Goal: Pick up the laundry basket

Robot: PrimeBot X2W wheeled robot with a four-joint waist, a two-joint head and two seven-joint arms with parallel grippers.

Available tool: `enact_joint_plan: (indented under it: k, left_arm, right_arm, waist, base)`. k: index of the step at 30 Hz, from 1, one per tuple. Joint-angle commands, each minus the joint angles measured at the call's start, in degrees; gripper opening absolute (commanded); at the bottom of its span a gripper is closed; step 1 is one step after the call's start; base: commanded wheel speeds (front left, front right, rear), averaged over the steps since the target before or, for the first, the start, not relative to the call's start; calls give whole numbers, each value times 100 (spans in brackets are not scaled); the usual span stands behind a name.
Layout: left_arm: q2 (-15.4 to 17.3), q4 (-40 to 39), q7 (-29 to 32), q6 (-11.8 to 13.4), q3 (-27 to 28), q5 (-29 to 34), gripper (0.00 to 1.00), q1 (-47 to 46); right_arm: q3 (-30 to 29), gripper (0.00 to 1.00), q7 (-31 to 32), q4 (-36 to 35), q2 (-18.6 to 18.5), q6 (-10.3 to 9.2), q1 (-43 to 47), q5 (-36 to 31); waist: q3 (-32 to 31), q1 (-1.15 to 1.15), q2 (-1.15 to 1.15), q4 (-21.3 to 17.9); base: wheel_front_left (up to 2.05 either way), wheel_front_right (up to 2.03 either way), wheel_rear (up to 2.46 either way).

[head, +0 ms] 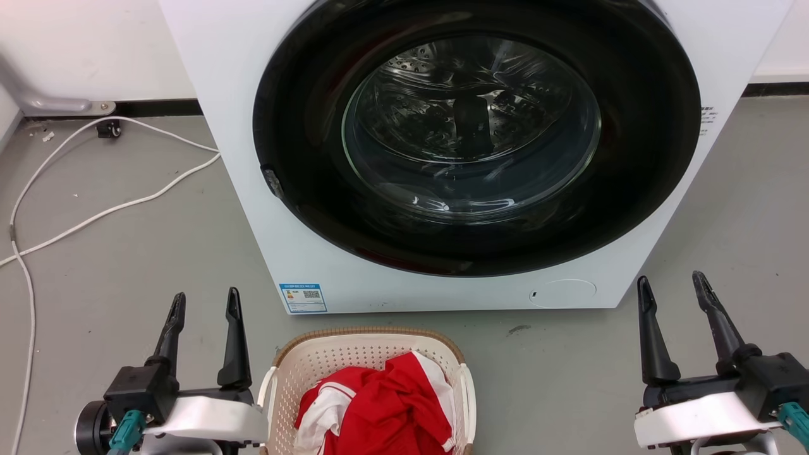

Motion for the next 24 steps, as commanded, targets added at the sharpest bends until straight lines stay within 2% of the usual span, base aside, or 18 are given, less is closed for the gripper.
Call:
enact_joint_plan:
  k: [1, 11, 24]
  left_arm:
    - [18, -43, -53, 28, -2, 130, 100, 70]
    - [17, -87, -154, 48, -8, 488, 100, 109]
    - [16, -30, -142, 30, 4, 395, 100, 114]
  right_arm:
    - [5, 100, -44, -54, -7, -2, 56, -128]
    - [-10, 100, -142, -98, -7, -2, 94, -407]
    - [-36, 100, -135, -39, -6, -2, 91, -207]
  waist:
    - [1, 0, 0, 5]
    - [6, 0, 0, 14]
    - [8, 0, 0, 11]
  base:
    - [0, 0, 0]
    - [0, 0, 0]
    - [0, 0, 0]
